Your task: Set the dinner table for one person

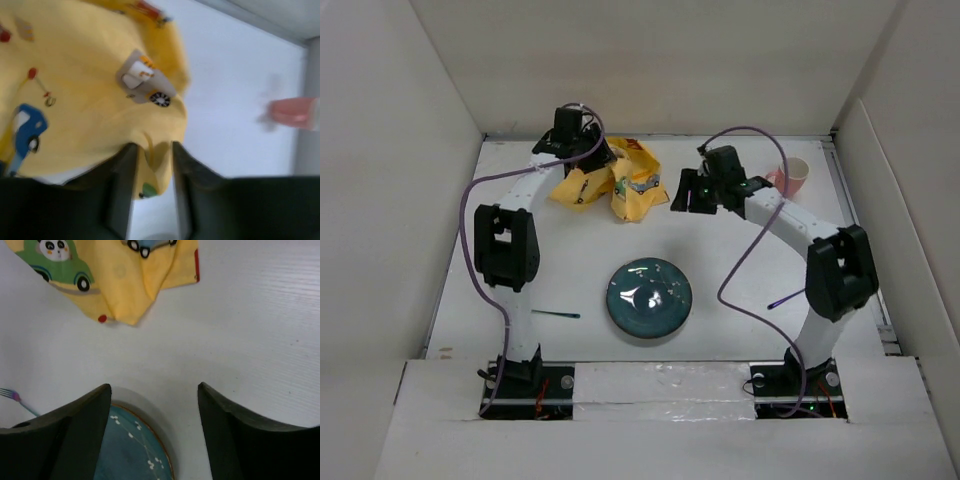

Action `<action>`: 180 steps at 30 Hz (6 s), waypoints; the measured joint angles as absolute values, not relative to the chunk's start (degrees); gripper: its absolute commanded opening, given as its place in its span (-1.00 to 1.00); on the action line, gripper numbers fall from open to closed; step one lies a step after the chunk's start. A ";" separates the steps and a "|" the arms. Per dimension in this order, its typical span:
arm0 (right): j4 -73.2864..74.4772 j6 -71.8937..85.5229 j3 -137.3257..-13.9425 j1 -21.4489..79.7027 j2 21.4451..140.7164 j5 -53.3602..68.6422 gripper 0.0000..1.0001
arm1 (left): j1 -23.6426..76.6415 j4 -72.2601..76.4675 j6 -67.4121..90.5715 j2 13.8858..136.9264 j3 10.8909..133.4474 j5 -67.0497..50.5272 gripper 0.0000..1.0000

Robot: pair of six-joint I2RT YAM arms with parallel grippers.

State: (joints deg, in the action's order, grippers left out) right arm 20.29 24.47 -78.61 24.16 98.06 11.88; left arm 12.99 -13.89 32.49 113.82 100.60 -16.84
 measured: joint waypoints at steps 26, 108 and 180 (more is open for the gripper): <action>32.71 28.38 -113.58 25.96 135.33 -5.56 0.17 | -4.19 -8.54 33.47 114.67 81.65 3.66 0.39; 26.26 29.78 -87.13 8.03 101.82 2.79 -1.00 | 16.49 -8.05 31.66 102.96 74.04 3.33 0.09; 34.70 32.05 -135.66 4.27 112.92 11.92 -1.00 | -0.23 -11.57 42.61 103.11 114.41 -7.07 -1.00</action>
State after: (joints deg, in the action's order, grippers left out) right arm 34.70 32.05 -135.66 4.27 112.92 11.92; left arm -0.23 -11.57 42.61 103.11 114.41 -7.07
